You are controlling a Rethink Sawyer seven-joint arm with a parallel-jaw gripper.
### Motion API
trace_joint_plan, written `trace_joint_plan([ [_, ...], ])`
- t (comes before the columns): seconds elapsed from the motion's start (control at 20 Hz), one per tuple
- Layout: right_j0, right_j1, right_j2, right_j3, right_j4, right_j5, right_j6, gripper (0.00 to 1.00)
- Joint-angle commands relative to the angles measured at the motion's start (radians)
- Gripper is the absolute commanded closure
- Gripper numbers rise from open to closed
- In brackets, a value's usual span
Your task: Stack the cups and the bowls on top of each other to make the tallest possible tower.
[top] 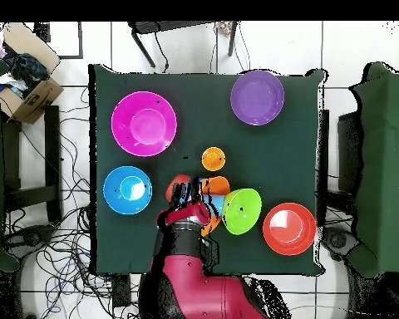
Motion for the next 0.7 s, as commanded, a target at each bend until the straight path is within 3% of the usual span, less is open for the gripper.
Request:
trace_joint_plan([
  [0.05,-0.419,-0.015,0.671,0.097,0.002,0.653,0.145,0.00],
  [0.2,-0.310,0.086,0.550,0.034,0.002,0.616,0.104,0.00],
  [0.35,-0.230,0.176,0.448,0.008,0.011,0.555,0.134,0.00],
  [0.55,-0.231,0.288,0.418,0.001,-0.005,0.447,0.195,0.00],
  [0.7,-0.240,0.295,0.409,-0.003,-0.055,0.452,0.151,0.00],
])
